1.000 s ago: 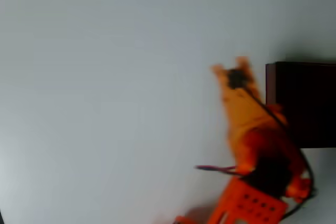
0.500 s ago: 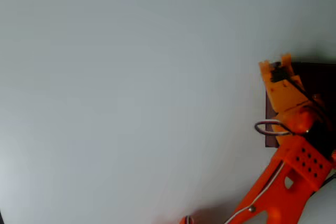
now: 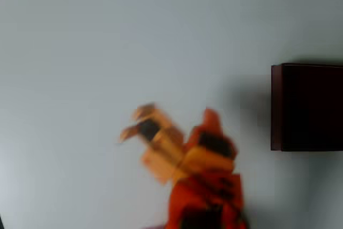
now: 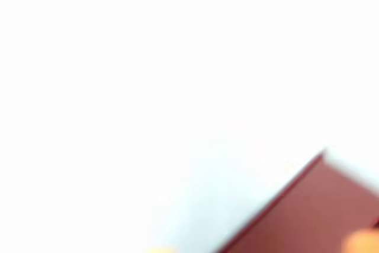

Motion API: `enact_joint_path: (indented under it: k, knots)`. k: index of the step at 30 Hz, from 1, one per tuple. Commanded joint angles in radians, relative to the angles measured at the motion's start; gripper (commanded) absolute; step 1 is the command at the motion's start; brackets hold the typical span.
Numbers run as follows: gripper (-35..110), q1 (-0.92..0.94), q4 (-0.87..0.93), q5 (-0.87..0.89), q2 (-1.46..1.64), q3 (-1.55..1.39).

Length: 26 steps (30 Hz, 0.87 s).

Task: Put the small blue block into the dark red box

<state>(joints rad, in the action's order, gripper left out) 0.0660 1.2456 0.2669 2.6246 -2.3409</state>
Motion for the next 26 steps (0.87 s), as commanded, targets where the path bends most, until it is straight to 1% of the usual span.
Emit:
enact_joint_path:
  k: [1,6,10,13,16,19,26]
  knots:
    - [6,-0.132,0.015,-0.067,0.252,-0.146]
    - [1,-0.305,0.074,-0.230,0.502,-0.314]
    - [1,-0.397,0.114,-0.331,0.703,-0.468]
    - [1,-0.422,0.098,-0.393,0.730,-0.548]
    - [1,-0.414,0.091,-0.413,0.730,-0.609]
    - [0,-0.405,0.086,-0.397,0.730,-0.652]
    - [0,-0.410,0.091,-0.379,0.730,-0.666]
